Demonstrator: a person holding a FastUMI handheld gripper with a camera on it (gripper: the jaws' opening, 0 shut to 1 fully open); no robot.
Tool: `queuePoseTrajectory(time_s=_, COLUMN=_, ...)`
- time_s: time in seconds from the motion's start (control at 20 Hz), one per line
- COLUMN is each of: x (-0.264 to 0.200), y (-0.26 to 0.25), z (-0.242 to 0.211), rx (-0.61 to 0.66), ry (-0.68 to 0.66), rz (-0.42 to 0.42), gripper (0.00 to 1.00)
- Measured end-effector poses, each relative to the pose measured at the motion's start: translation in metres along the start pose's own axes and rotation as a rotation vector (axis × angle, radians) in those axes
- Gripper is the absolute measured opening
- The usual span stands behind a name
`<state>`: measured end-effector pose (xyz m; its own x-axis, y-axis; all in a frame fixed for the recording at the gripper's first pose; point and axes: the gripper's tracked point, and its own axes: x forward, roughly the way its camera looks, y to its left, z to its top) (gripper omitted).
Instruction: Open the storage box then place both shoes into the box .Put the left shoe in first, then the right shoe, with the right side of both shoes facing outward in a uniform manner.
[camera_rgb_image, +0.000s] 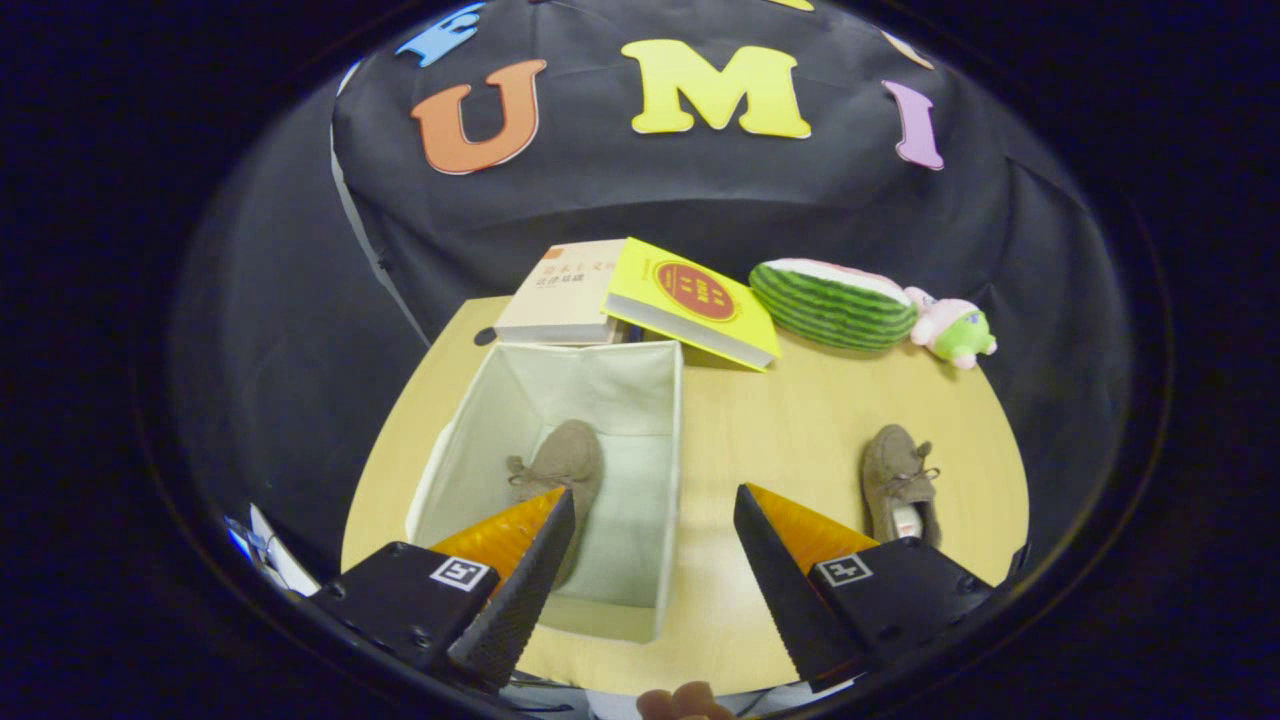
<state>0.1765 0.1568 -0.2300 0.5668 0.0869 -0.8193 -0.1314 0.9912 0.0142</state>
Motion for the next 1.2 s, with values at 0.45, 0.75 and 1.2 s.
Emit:
queuePoseTrajectory(time_s=0.45, x=0.004, y=-0.144, z=-0.037, rx=0.108, ry=0.105, rz=-0.115, gripper=1.00)
queuePoseTrajectory(time_s=0.75, x=0.022, y=-0.250, z=-0.071, rx=0.136, ry=0.213, rz=-0.234, gripper=1.00)
queuePoseTrajectory(time_s=1.2, x=0.075, y=-0.304, z=-0.101, rx=0.139, ry=0.309, rz=-0.256, gripper=0.86)
